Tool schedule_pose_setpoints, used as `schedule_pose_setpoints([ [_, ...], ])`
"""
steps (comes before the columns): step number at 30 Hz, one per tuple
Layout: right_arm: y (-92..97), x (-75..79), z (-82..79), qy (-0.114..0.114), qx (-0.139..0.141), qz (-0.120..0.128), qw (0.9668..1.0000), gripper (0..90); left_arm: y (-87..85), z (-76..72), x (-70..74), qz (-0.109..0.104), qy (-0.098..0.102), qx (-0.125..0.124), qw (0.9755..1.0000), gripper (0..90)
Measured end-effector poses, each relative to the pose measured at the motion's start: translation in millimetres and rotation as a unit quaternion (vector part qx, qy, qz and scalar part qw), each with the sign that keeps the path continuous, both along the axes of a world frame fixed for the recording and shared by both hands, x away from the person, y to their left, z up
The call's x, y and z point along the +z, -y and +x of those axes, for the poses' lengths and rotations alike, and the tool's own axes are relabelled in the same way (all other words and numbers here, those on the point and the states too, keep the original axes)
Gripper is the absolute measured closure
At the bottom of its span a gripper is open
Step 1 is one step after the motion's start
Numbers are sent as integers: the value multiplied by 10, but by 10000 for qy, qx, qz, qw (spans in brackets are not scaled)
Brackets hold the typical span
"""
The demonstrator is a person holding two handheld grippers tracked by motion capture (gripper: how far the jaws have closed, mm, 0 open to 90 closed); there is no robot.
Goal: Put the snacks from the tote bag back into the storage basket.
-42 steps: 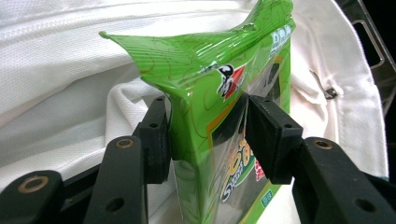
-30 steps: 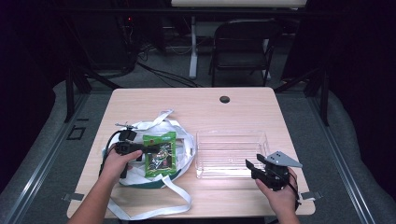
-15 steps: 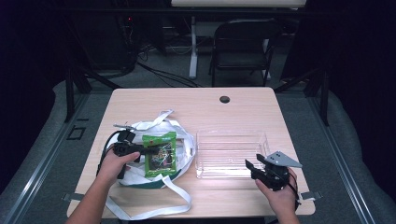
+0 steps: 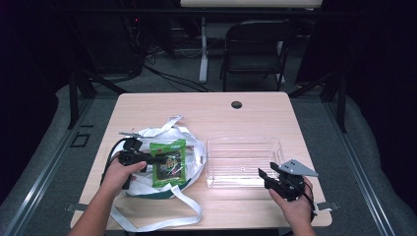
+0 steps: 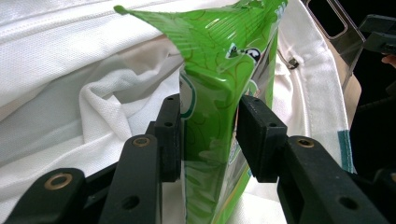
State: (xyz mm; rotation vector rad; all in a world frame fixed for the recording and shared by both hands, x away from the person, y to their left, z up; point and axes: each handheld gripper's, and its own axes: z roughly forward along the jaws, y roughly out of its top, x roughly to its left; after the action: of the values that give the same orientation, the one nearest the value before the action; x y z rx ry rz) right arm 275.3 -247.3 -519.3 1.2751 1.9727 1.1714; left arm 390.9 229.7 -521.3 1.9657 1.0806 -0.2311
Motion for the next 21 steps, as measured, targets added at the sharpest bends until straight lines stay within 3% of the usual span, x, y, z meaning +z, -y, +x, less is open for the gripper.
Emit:
schedule_pose_setpoints([
  [11, -6, -7, 3, 12, 6, -14, 10000, 479, -2, 4, 38, 3, 0, -75, 10000, 670],
  [21, -16, -11, 2, 28, 21, -33, 10000, 479, -80, -9, 66, -197, -32, -153, 9997, 720],
])
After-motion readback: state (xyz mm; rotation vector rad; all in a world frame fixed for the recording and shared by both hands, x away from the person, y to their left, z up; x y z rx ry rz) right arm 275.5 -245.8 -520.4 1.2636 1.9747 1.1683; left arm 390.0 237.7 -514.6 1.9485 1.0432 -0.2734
